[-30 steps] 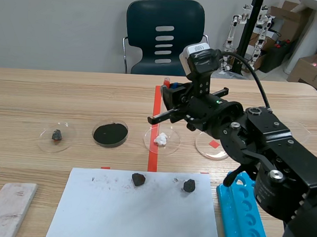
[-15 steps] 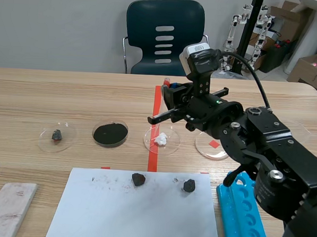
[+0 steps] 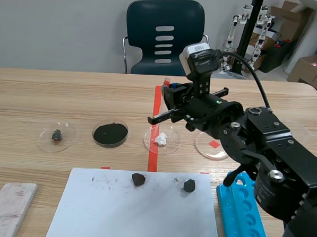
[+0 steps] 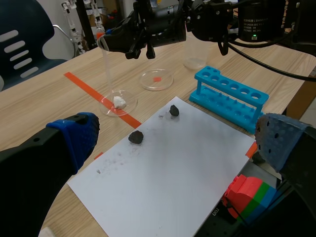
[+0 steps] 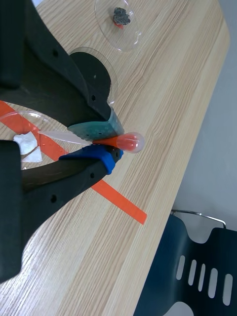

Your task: Squeeze the dropper onto the mineral

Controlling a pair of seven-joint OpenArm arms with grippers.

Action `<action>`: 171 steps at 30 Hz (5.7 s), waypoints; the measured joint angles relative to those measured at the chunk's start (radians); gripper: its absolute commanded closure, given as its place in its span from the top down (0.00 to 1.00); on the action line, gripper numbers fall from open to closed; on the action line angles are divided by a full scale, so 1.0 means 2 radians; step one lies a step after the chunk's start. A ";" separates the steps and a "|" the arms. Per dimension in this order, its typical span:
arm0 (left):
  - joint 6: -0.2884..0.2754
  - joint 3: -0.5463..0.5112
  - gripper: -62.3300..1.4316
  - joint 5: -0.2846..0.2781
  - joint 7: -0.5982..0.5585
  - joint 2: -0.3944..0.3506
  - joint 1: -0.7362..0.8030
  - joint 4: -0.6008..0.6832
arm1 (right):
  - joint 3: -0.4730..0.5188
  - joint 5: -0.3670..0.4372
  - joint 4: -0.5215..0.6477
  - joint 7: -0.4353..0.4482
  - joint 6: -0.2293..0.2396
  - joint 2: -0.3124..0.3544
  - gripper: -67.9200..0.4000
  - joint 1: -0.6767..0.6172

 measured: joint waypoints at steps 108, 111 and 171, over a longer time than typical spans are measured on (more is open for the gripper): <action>0.000 0.000 1.00 0.000 0.000 0.000 0.000 0.000 | 0.163 0.156 0.541 -0.197 0.013 0.119 0.02 -0.339; 0.000 0.000 1.00 0.000 0.000 0.000 0.000 0.000 | 0.163 0.156 0.541 -0.197 0.013 0.119 0.02 -0.339; 0.000 0.000 1.00 0.000 0.000 0.000 0.000 0.000 | 0.163 0.156 0.541 -0.197 0.013 0.119 0.02 -0.339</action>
